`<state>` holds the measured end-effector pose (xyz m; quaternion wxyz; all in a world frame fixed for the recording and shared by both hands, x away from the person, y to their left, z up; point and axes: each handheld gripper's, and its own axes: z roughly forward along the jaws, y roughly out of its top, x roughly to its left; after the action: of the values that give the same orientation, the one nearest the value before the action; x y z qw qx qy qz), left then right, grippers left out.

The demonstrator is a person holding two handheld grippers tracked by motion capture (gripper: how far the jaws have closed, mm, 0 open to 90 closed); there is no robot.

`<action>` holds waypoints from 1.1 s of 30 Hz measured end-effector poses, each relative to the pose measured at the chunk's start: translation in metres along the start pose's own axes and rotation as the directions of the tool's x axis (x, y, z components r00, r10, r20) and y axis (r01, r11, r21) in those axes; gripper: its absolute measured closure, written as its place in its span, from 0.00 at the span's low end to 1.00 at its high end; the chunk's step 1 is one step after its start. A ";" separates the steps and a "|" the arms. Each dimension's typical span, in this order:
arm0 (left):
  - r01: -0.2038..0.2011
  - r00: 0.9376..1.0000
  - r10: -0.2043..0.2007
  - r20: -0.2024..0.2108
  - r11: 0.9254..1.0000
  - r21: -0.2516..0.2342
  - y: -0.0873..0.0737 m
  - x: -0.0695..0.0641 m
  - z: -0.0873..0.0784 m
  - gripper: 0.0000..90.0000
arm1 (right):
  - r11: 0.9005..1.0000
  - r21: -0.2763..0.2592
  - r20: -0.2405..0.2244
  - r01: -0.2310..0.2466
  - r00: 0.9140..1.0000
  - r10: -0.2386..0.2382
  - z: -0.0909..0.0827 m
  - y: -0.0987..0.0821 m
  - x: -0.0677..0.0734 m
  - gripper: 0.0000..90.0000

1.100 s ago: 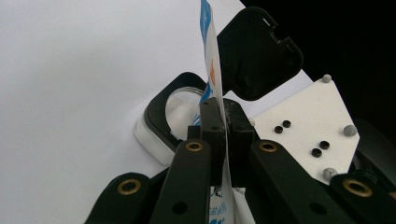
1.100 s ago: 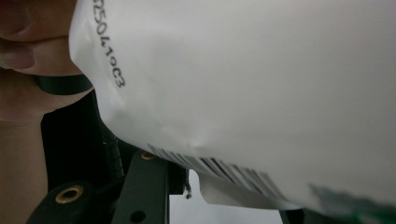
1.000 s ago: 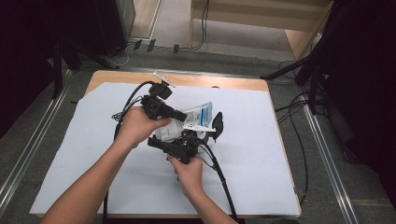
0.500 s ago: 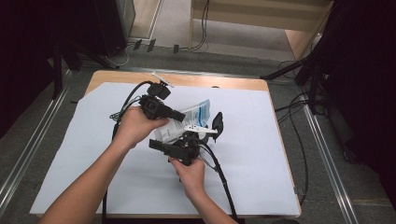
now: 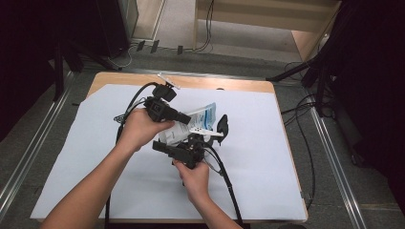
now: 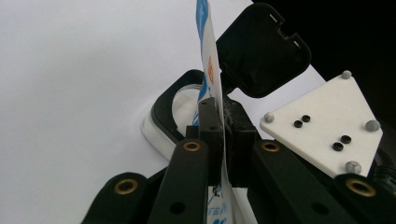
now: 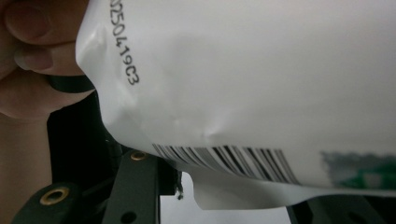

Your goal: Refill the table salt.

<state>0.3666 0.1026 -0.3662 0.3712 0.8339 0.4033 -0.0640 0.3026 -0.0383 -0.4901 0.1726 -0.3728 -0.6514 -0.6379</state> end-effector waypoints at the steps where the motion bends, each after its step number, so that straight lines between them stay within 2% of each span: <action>1: -0.001 1.000 0.001 0.000 1.000 0.001 0.001 0.000 0.001 0.97 | 1.000 -0.003 -0.006 0.000 1.000 0.000 0.000 0.000 -0.001 0.67; 5: -0.005 1.000 0.005 0.006 1.000 0.008 0.003 -0.002 0.004 0.97 | 1.000 -0.005 -0.014 -0.019 1.000 0.019 0.000 0.001 -0.001 0.68; 14: -0.009 1.000 0.009 0.002 1.000 0.015 0.007 -0.004 0.006 0.98 | 1.000 -0.015 -0.020 -0.021 1.000 0.021 -0.001 0.002 -0.002 0.69; 33: -0.007 1.000 0.007 -0.006 1.000 0.012 0.006 -0.001 0.001 0.98 | 1.000 -0.011 -0.017 -0.016 1.000 0.016 0.004 0.003 -0.002 0.69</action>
<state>0.3703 0.0992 -0.3635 0.3651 0.8378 0.4011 -0.0624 0.3072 -0.0357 -0.4901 0.1812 -0.3733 -0.6435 -0.6432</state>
